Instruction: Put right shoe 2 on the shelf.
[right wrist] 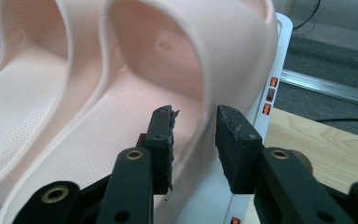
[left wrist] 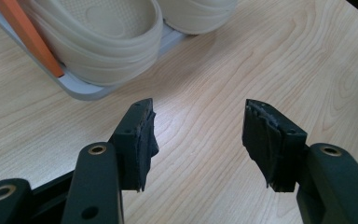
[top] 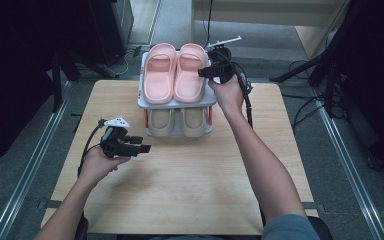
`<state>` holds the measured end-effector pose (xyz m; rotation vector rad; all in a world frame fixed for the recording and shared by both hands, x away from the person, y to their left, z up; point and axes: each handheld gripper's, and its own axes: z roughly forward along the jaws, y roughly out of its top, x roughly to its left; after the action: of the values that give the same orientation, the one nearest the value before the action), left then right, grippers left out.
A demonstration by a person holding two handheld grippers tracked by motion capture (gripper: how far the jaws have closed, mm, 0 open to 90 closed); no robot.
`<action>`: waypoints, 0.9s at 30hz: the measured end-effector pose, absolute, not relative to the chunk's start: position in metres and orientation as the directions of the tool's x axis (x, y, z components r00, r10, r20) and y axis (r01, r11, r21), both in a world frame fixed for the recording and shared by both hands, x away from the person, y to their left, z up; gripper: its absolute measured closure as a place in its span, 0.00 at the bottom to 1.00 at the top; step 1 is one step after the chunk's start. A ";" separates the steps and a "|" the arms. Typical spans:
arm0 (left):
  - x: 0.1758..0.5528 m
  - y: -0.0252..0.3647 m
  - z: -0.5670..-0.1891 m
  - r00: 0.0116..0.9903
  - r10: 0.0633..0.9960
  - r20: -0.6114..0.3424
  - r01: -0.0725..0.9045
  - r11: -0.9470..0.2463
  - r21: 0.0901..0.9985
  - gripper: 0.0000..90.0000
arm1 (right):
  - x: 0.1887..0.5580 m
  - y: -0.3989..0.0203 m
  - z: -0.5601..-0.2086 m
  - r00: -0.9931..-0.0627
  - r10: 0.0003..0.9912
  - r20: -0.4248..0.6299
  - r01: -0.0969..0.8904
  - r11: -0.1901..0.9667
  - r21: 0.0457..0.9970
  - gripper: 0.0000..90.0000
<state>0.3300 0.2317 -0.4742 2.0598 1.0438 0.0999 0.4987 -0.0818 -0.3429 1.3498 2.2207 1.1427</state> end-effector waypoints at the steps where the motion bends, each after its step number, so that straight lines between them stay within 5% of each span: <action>1: 0.330 0.232 -0.474 0.654 0.707 -0.270 0.642 -0.330 0.692 0.49 | 0.497 -0.084 -0.342 -0.519 0.843 0.144 0.600 0.240 0.763 0.74; 8: 0.332 0.230 -0.476 0.650 0.708 -0.276 0.652 -0.332 0.682 0.48 | 0.479 -0.105 -0.338 -0.595 0.796 0.108 0.500 0.262 0.826 0.73; 27: 0.334 0.229 -0.479 0.643 0.716 -0.272 0.657 -0.332 0.677 0.47 | 0.437 -0.148 -0.357 -0.670 0.734 0.113 0.458 0.289 0.841 0.71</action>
<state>0.3341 0.2287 -0.4794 2.0664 1.0667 0.0951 0.4371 -0.1484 -0.3569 1.0852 2.2667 1.3259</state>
